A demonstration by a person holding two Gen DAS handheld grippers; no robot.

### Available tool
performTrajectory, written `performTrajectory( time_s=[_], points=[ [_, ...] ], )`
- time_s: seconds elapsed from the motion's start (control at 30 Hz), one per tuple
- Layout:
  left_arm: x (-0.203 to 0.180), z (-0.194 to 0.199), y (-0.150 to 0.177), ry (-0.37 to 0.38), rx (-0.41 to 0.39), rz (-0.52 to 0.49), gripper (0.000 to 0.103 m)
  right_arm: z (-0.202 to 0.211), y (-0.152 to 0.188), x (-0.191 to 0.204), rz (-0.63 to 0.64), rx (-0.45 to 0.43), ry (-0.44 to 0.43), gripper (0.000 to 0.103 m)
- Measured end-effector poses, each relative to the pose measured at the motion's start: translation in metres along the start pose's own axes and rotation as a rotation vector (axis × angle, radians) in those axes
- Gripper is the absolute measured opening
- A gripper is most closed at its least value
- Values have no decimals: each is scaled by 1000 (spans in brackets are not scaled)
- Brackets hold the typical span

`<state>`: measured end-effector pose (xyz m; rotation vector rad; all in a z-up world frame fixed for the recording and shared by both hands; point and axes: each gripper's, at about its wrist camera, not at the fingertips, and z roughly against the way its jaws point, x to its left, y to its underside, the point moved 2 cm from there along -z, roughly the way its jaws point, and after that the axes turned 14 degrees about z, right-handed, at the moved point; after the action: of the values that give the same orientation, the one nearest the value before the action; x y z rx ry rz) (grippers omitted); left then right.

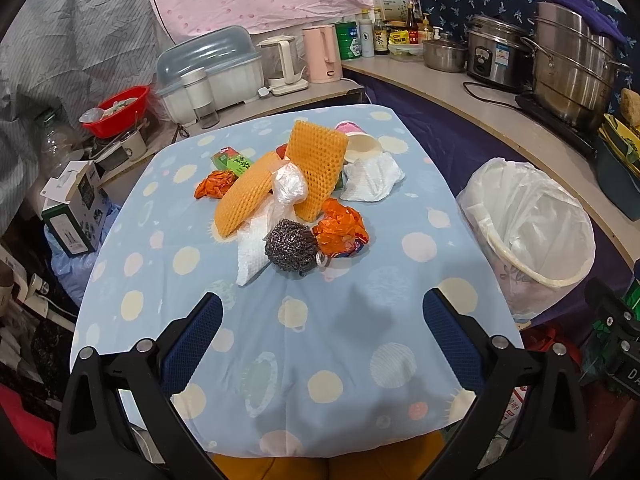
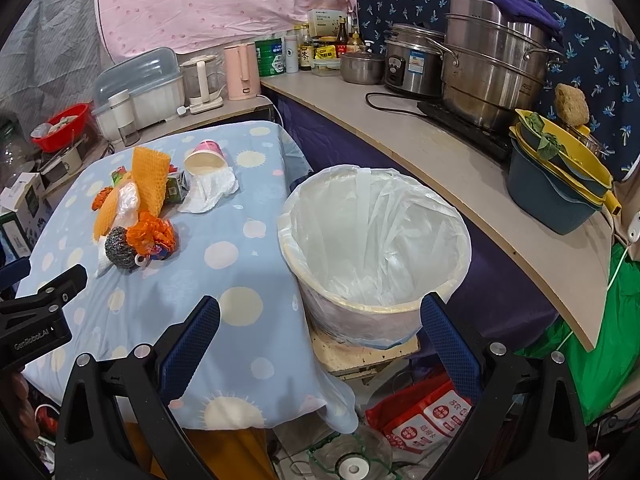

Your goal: Collect trash

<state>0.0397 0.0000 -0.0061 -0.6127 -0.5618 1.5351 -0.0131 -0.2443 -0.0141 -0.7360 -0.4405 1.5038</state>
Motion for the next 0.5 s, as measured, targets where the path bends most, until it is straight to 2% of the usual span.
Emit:
performTrajectory(
  time_s=[0.5],
  points=[
    [1, -1, 0, 4, 9, 1, 96, -2, -4, 0, 2, 4, -1, 96]
  ],
)
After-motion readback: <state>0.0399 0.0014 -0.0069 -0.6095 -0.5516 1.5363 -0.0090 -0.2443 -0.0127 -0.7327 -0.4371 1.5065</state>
